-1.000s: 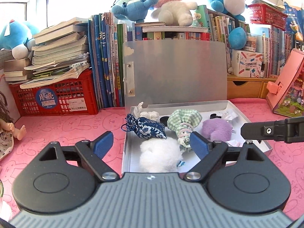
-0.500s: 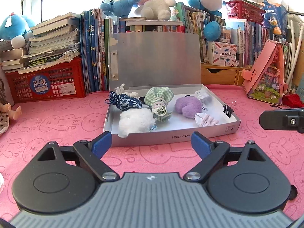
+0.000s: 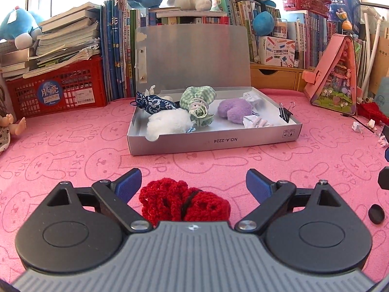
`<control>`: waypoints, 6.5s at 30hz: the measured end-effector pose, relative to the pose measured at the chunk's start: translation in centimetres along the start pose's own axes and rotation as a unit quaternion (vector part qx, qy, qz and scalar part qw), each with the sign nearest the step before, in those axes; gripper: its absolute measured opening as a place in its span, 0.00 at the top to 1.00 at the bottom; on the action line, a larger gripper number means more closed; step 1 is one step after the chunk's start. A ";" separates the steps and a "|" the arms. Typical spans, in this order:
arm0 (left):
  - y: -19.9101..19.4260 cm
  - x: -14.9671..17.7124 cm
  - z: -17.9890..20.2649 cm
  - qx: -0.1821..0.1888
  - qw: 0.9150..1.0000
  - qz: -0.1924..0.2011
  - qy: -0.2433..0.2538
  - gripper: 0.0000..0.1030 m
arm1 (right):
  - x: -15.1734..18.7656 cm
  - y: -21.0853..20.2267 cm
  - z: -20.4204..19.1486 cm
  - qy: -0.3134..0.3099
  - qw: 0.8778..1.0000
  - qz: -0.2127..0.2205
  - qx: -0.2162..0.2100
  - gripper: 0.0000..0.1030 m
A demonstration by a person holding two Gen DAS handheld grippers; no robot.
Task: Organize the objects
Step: 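Move the left gripper to the red crocheted bow while the right reaches the last black lid, then close the left gripper on the red bow while the right grasps the black lid, then carry the red bow and black lid with both grippers into the box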
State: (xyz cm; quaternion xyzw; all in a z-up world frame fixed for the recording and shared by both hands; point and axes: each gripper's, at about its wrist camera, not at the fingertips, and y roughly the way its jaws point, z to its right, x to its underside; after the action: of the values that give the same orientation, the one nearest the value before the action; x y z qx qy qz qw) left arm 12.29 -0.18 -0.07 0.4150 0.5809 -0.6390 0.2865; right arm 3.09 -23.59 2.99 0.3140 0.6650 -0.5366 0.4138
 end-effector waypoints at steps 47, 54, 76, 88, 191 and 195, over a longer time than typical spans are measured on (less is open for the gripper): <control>2.1 1.4 -0.7 -0.022 0.999 -0.031 -0.012 0.03 | 3.3 3.2 -2.7 0.032 0.992 -0.034 0.116 0.64; 2.8 1.7 -0.4 -0.023 0.999 -0.037 -0.008 0.03 | 2.0 6.0 -5.4 0.012 0.994 -0.043 0.099 0.64; 4.2 1.8 -1.2 -0.041 0.996 -0.075 -0.035 0.00 | 1.0 10.9 -7.4 0.027 0.995 -0.067 0.064 0.62; 4.3 1.8 -1.3 -0.044 0.995 -0.076 -0.035 0.00 | 1.0 10.9 -7.5 0.025 0.995 -0.066 0.065 0.63; 14.8 -10.4 1.2 0.053 0.997 -0.017 -0.047 0.33 | -11.5 20.1 5.8 0.156 0.983 -0.093 0.036 0.63; 16.1 -9.8 1.2 0.040 0.998 -0.026 -0.038 0.32 | -11.2 21.0 5.6 0.153 0.983 -0.100 0.028 0.63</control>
State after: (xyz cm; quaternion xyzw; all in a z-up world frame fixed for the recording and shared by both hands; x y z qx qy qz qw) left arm 30.53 -5.09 0.29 0.3866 0.5542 -0.6842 0.2744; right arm 27.57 -23.98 2.98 0.3359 0.7331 -0.5395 0.2421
